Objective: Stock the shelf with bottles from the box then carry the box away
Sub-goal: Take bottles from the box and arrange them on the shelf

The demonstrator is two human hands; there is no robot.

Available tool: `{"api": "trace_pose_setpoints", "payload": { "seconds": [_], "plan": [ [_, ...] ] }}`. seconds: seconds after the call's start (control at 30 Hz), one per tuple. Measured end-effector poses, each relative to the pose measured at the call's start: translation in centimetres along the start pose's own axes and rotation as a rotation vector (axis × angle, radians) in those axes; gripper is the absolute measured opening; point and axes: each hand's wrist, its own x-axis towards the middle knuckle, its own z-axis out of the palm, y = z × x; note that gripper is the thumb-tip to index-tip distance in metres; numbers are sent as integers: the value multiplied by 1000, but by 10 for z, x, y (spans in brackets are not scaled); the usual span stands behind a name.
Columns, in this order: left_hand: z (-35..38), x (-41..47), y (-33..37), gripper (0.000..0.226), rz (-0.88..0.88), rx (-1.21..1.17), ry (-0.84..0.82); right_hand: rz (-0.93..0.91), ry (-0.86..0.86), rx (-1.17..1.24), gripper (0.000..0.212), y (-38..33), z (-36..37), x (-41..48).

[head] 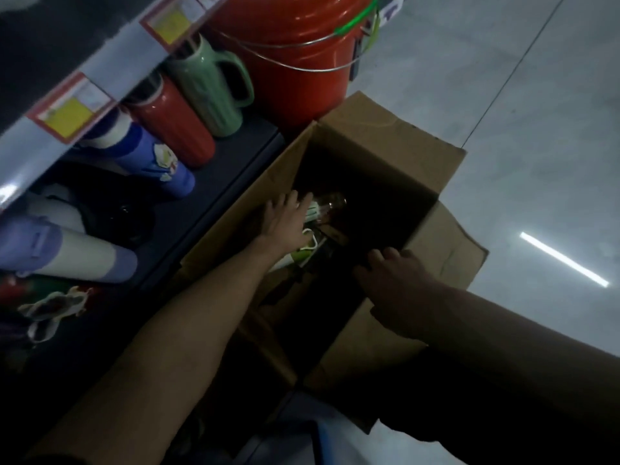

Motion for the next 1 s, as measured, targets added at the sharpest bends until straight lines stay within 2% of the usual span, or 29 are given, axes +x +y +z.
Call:
{"api": "trace_pose_setpoints", "payload": {
  "seconds": [0.17,0.33,0.47,0.83,1.0],
  "plan": [
    [8,36,13,97,60,29,-16,24,35,22,59,9,-1,7],
    [12,51,30,89,-47,83,-65,-9,70,57,58,12,2,7],
    [9,46,32,83,-58,142,-44,-9,99,53,59,13,3,7],
    [-49,-11,26,87,119,118,175,-37,198,44,53,4,-38,-8],
    [-93,-59,10,75,215,128,258,33,332,55,59,-2,-68,-13]
  ]
}}
